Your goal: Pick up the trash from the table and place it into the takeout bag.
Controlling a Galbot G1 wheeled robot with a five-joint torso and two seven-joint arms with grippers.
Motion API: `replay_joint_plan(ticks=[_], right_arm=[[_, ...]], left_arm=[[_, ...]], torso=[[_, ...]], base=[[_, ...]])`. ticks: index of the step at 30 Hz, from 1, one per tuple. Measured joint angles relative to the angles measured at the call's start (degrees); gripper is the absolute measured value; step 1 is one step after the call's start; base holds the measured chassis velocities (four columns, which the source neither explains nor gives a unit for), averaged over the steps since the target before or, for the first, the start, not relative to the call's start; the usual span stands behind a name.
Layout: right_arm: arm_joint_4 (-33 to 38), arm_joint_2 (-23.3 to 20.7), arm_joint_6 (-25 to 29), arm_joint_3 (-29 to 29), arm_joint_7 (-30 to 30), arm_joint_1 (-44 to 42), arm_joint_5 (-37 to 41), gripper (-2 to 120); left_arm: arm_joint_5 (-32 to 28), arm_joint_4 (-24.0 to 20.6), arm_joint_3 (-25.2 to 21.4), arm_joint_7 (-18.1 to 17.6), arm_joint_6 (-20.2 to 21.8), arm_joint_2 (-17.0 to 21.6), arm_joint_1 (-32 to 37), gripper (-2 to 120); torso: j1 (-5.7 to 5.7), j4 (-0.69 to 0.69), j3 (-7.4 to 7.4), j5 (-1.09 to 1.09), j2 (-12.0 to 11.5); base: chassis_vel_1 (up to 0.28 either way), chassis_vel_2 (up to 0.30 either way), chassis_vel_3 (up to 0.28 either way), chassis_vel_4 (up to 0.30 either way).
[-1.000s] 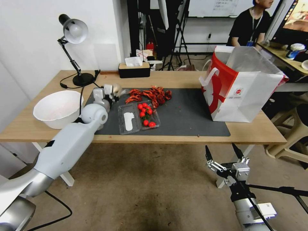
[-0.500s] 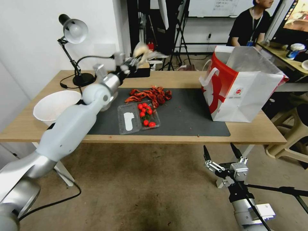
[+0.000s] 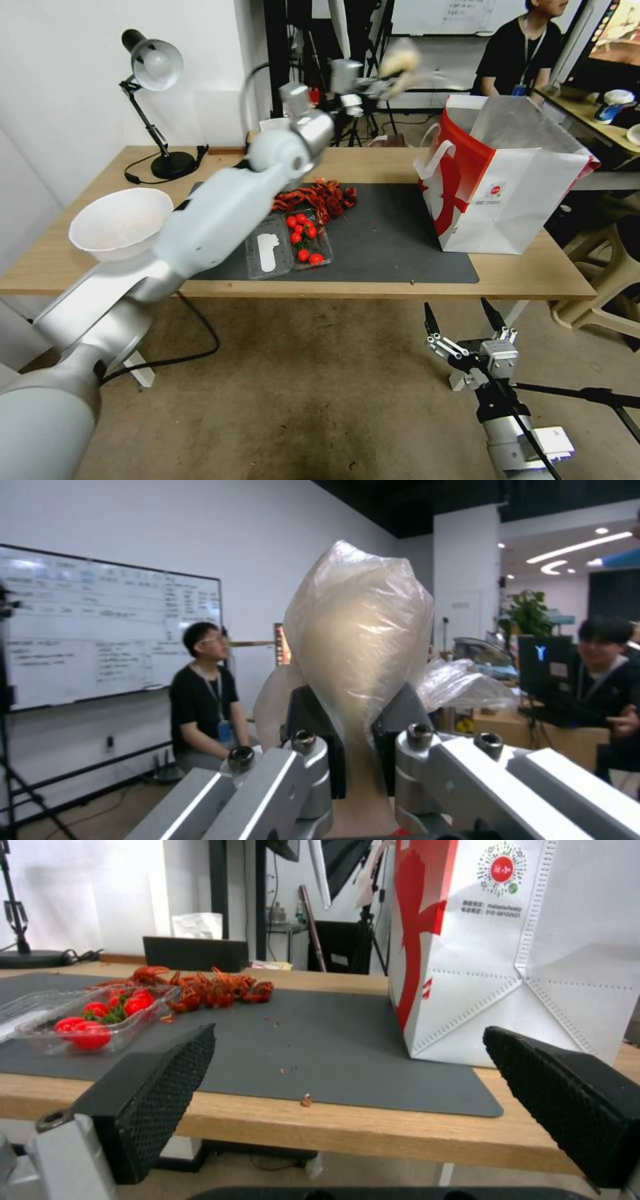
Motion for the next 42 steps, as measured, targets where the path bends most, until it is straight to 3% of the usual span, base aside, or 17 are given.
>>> replay_joint_plan(ticks=[10, 18, 25, 32, 33, 40, 42], right_arm=[[-0.2, 0.5, 0.5, 0.2, -0.3, -0.1, 0.0, 100], [-0.4, 0.9, 1.0, -0.1, -0.7, -0.5, -0.4, 100], [-0.4, 0.8, 1.3, 0.3, -0.7, -0.7, -0.4, 100], [-0.6, 0.8, 1.5, 0.3, -0.8, -0.7, -0.2, 100], [-0.7, 0.8, 1.6, 0.3, -0.8, -0.6, -0.2, 100], [-0.7, 0.9, 1.6, 0.3, -0.8, -0.5, -0.1, 100], [-0.8, 0.8, 1.7, 0.3, -0.8, -0.5, -0.1, 100]], left_arm=[[0.3, 4.0, 5.2, 1.1, -1.4, -6.3, -3.5, 6], [2.8, 9.9, 10.2, 0.4, -3.6, -13.0, -5.3, 6], [7.7, 13.9, 11.6, 0.7, -4.5, -15.2, -5.8, 6], [10.5, 14.5, 12.5, -2.2, -4.4, -15.3, -5.9, 6], [11.3, 14.5, 12.8, -3.2, -4.1, -15.3, -5.9, 15], [12.1, 13.7, 13.3, -4.2, -3.0, -15.2, -5.8, 35], [13.7, 13.6, 13.6, -5.2, -1.0, -14.9, -6.0, 47]], torso=[[0.0, 0.01, 0.0, -0.01, 0.0], [0.0, 0.0, 0.0, -0.01, 0.0], [0.0, 0.0, 0.0, -0.02, 0.0], [0.0, 0.01, -0.01, -0.02, 0.0], [0.0, 0.01, -0.01, -0.02, 0.0], [0.0, -0.01, -0.01, -0.02, 0.0], [0.0, 0.01, -0.01, -0.02, 0.0]], base=[[0.0, 0.0, 0.0, 0.0], [0.0, 0.0, 0.0, 0.0], [0.0, 0.0, 0.0, 0.0], [0.0, 0.0, 0.0, 0.0], [0.0, 0.0, 0.0, 0.0], [0.0, 0.0, 0.0, 0.0], [0.0, 0.0, 0.0, 0.0]])
